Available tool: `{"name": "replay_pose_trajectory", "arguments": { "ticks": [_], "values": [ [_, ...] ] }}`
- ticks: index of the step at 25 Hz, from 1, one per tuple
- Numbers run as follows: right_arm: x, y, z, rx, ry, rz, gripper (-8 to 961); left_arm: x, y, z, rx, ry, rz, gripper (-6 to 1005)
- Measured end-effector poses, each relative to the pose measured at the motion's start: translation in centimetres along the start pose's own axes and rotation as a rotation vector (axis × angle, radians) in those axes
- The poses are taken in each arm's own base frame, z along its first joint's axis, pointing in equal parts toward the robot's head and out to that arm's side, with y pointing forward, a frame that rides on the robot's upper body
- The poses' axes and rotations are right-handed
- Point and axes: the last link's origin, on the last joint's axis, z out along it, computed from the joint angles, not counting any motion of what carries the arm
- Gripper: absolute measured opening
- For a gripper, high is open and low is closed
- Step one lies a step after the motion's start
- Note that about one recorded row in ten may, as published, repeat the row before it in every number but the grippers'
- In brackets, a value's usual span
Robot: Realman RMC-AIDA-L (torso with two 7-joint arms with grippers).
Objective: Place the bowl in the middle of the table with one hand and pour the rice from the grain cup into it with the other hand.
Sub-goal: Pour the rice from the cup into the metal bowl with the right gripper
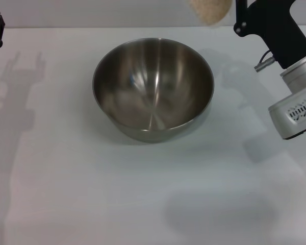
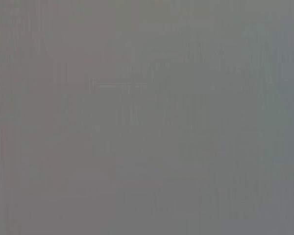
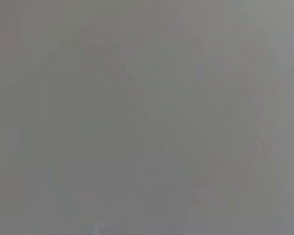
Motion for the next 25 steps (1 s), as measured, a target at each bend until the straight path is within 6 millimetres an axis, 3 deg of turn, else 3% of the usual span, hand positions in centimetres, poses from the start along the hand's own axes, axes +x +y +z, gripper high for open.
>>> {"name": "replay_pose_trajectory", "arguments": {
  "ticks": [12,25],
  "values": [
    [-0.3,0.1,0.9,-0.029,-0.032,-0.223,4,0.1,0.0,0.1,-0.001,0.004,-0.001,557],
    [-0.9,2.1,2.4,-0.149,-0.093,-0.476,5,0.2,0.1,0.2,-0.002,0.010,-0.001,557]
  ]
}}
